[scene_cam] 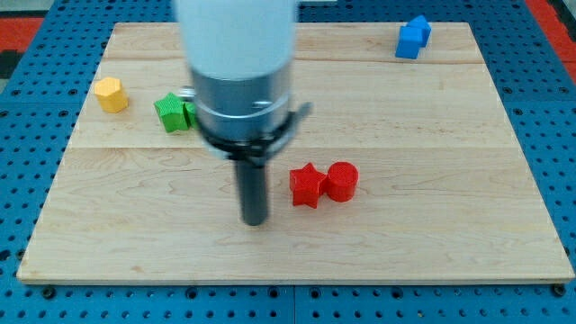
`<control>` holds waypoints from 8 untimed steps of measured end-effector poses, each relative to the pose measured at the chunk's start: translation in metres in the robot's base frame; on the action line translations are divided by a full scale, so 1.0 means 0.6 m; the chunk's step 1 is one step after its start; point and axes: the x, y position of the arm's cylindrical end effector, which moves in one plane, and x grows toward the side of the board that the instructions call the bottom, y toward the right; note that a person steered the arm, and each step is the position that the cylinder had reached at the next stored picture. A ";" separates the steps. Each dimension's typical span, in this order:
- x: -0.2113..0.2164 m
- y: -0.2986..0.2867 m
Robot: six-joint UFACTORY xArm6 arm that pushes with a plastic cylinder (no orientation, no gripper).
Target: Drag the red star along with the red circle towards the center right
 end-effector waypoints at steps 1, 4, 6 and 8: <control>-0.023 0.035; -0.033 0.258; -0.009 0.334; -0.051 0.086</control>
